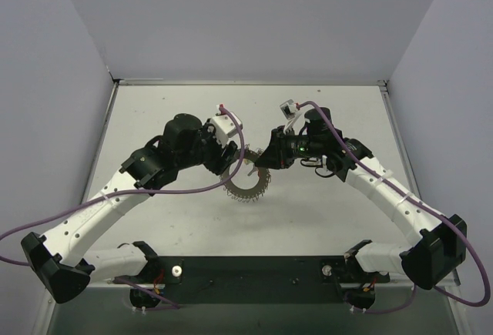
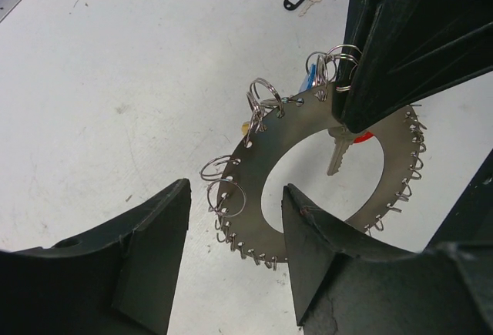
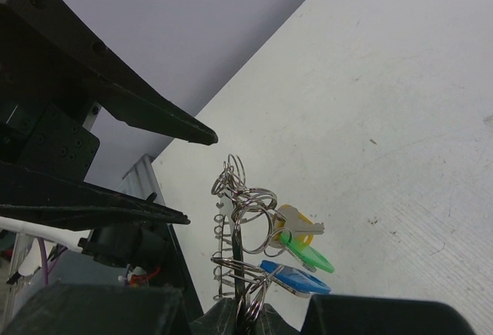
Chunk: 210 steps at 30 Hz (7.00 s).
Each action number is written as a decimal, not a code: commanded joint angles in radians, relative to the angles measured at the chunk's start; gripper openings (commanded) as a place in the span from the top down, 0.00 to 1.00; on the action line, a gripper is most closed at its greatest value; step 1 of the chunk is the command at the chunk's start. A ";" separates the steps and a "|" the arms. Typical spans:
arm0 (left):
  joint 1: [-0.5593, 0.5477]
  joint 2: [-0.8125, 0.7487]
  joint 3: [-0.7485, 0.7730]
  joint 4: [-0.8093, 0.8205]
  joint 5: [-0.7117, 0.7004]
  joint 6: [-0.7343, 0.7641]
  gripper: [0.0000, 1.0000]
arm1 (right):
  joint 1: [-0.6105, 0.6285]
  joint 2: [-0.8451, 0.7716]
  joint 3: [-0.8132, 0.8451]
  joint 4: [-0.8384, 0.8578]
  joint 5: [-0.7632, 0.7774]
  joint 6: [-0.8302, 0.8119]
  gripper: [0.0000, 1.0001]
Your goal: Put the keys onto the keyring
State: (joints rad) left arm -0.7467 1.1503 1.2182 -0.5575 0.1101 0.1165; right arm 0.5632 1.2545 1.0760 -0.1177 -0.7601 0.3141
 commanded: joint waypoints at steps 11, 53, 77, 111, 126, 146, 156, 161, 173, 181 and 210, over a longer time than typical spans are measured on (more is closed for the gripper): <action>0.004 0.028 0.000 0.005 -0.036 0.012 0.40 | -0.006 -0.029 0.029 0.043 -0.039 -0.004 1.00; 0.066 -0.026 -0.036 0.065 0.042 -0.003 0.44 | -0.013 -0.046 -0.005 0.076 -0.091 -0.009 1.00; 0.507 -0.083 -0.132 0.355 0.931 -0.446 0.36 | -0.019 -0.113 -0.057 0.102 -0.191 -0.121 1.00; 0.420 0.055 -0.102 0.107 0.987 -0.239 0.56 | -0.017 -0.104 -0.047 0.108 -0.245 -0.135 1.00; 0.422 0.037 -0.092 0.146 0.990 -0.265 0.83 | -0.017 -0.096 -0.057 0.108 -0.246 -0.133 1.00; 0.420 -0.075 -0.074 0.159 0.869 -0.203 1.00 | -0.016 -0.040 -0.036 0.087 -0.200 -0.121 1.00; 0.291 -0.083 -0.029 0.064 0.628 -0.058 1.00 | -0.006 -0.017 -0.013 0.058 -0.196 -0.119 1.00; 0.248 -0.061 -0.006 0.051 0.585 -0.035 1.00 | -0.003 -0.009 -0.013 0.059 -0.211 -0.127 1.00; 0.221 -0.081 -0.029 0.076 0.531 -0.012 1.00 | -0.006 -0.056 -0.037 0.061 -0.150 -0.170 0.39; 0.213 -0.060 -0.062 0.073 0.479 -0.023 1.00 | 0.009 -0.053 -0.041 0.064 -0.104 -0.185 0.31; 0.425 0.267 -0.327 0.310 0.135 -0.549 0.32 | 0.095 0.500 0.248 -0.142 0.493 -0.099 0.27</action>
State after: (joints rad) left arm -0.3592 1.3907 0.9066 -0.3599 0.2241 -0.3630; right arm 0.6655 1.7218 1.2526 -0.2199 -0.3149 0.1864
